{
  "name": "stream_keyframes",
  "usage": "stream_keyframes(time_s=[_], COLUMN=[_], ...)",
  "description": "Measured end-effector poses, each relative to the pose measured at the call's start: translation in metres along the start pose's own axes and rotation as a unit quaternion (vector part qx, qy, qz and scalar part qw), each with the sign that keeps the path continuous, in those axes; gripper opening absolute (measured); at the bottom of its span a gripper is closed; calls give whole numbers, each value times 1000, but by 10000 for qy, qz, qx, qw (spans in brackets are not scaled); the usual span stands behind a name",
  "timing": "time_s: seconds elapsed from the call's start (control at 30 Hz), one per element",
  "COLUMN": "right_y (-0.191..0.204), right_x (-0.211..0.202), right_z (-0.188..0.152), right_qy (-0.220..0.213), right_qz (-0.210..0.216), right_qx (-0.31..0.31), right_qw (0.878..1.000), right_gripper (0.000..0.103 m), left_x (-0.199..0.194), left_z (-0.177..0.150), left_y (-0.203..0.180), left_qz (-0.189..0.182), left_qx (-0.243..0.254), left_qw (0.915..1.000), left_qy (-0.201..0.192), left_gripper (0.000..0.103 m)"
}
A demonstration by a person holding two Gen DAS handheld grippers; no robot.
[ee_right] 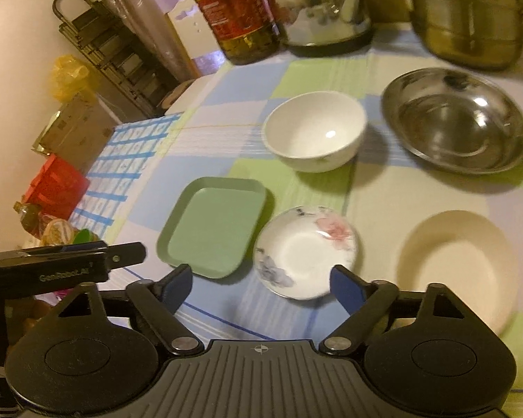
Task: Organize plates and bowls
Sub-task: 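Move the left tool to the green square plate and close on its rim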
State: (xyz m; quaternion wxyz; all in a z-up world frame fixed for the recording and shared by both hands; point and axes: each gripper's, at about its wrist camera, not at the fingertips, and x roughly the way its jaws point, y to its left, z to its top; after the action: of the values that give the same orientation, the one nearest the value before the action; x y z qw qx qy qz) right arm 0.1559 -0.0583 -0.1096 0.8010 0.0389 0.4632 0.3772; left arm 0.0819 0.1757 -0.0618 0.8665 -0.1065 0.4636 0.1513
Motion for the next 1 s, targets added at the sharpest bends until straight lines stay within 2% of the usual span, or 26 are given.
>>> stream_keyframes(time_s=[0.13,0.27,0.5,0.67,1.0], right_y=[5,8,7,6,9], right_x=[23,45,76,87,106], right_z=[6,13,22,27,30], right_qy=[58,124,211,261,400], right_qz=[119,244,96,-22,-306], right_qx=[44,129,410,536,569], right_qw=[9999,9995,9989,9982,9971], right_gripper=[70,51,36,31,27], left_x=[17,35,62,77,94], left_z=[4,8,16,22,29], left_y=[7,14,23,30,36], left_qz=[7,-31,-83,-119,-234], left_qx=[62,79,150,176,202], left_qw=[10000,9999,9997,9994,9988], left_qy=[25,90,192,271,377], left_gripper=[49,41,34,26,23])
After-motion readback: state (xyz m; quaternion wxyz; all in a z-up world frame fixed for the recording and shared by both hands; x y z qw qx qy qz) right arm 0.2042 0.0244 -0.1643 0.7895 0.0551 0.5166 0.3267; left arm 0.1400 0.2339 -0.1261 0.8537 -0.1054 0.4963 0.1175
